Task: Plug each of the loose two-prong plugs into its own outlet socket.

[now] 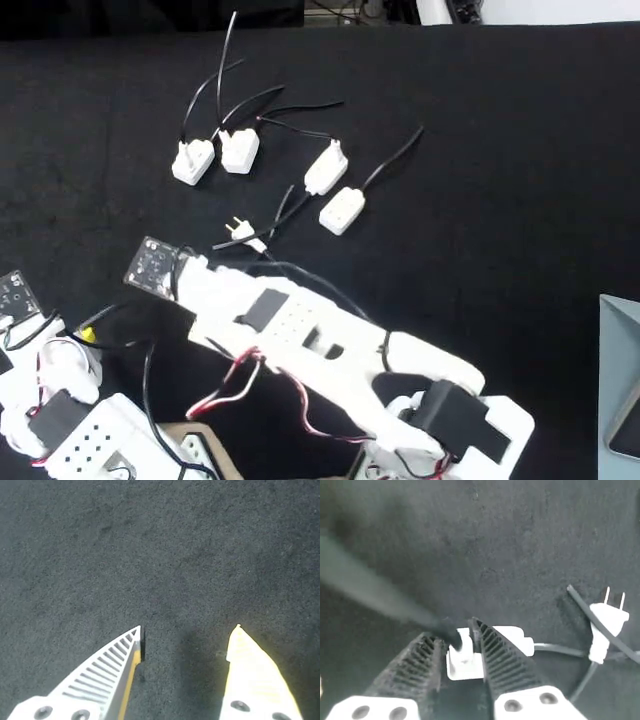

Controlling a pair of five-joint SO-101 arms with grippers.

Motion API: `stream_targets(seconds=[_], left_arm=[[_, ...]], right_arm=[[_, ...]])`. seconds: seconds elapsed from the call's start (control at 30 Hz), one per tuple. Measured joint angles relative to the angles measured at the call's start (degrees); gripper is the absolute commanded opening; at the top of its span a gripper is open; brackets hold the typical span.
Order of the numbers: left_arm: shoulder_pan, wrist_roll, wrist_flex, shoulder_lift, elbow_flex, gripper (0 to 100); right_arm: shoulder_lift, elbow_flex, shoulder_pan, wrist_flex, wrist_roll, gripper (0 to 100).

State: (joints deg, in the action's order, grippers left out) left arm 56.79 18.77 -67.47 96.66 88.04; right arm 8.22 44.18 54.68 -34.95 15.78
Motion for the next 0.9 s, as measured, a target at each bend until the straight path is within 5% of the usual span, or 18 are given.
stream_targets(seconds=[0.53, 0.7, 0.9], left_arm=[[0.0, 0.0, 0.0, 0.1, 0.0, 28], [0.0, 0.0, 0.0, 0.1, 0.0, 28], [0.0, 0.0, 0.0, 0.1, 0.0, 28]], right_arm=[[-0.9, -0.3, -0.6, -4.7, -0.4, 8.1], [-1.0, -0.9, -0.6, -5.5, -4.4, 18.5], [-1.0, -1.0, -0.6, -6.9, -4.9, 19.1]])
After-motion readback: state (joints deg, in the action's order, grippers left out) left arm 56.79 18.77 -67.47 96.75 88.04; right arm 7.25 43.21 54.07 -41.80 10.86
